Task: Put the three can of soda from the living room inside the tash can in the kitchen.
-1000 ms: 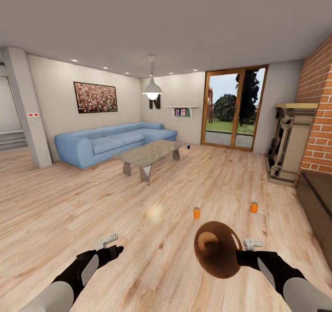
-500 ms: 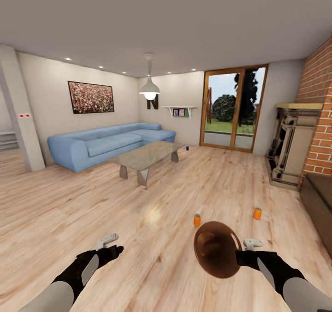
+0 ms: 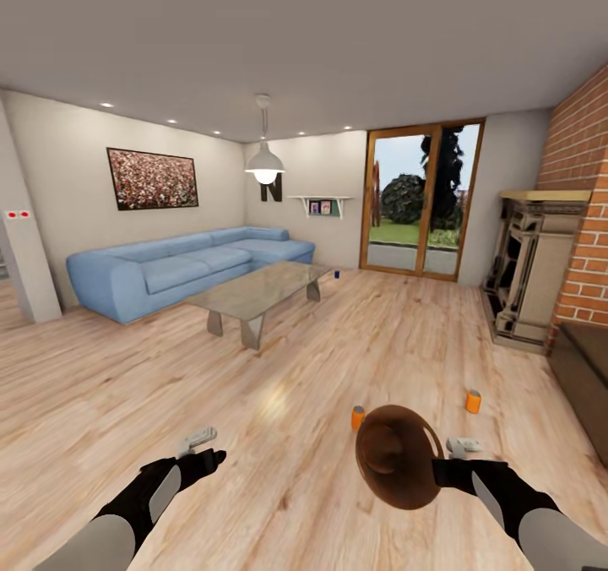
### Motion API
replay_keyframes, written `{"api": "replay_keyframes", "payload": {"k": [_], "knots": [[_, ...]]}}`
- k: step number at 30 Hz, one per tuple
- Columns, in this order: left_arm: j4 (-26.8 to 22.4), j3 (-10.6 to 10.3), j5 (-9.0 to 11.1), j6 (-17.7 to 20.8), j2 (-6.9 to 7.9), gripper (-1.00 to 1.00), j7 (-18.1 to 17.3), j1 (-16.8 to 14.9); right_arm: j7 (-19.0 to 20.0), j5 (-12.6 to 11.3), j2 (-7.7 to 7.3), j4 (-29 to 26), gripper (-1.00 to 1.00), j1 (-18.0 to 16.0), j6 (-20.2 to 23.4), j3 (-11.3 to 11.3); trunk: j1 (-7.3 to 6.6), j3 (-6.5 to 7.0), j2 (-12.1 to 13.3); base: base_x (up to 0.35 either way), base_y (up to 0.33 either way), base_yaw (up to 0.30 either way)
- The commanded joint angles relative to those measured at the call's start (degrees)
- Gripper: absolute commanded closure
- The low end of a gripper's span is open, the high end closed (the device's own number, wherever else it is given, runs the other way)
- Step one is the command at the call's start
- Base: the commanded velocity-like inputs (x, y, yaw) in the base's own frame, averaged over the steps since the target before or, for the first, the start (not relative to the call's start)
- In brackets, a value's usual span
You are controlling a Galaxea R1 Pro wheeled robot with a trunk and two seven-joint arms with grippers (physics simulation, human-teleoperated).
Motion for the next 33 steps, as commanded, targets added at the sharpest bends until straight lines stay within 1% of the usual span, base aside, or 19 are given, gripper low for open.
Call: {"api": "replay_keyframes", "payload": {"k": [1,7,10,19,33], "knots": [[0.0,0.0,0.0,0.0,0.0,-1.0,0.0,0.0,0.3,-0.6,0.01,-0.1,1.0,0.0,0.0,-0.4,0.0,0.01,0.0,0.322,0.0,-0.004],[0.0,0.0,0.0,0.0,0.0,-1.0,0.0,0.0,0.2,-0.6,0.17,-0.1,1.0,0.0,0.0,-0.3,0.0,0.02,0.0,0.322,0.0,-0.012],[0.0,0.0,0.0,0.0,0.0,-1.0,0.0,0.0,0.2,-0.6,0.54,-0.1,1.0,0.0,0.0,-0.4,0.0,0.08,0.0,0.322,0.0,-0.155],[0.0,0.0,0.0,0.0,0.0,-1.0,0.0,0.0,0.2,-0.6,0.73,-0.1,1.0,0.0,0.0,-0.4,0.0,0.46,0.0,0.306,0.0,-0.226],[0.0,0.0,0.0,0.0,0.0,-1.0,0.0,0.0,0.2,-0.6,0.66,-0.1,1.0,0.0,0.0,-0.5,0.0,1.15,0.0,0.246,-0.001,-0.233]]}}
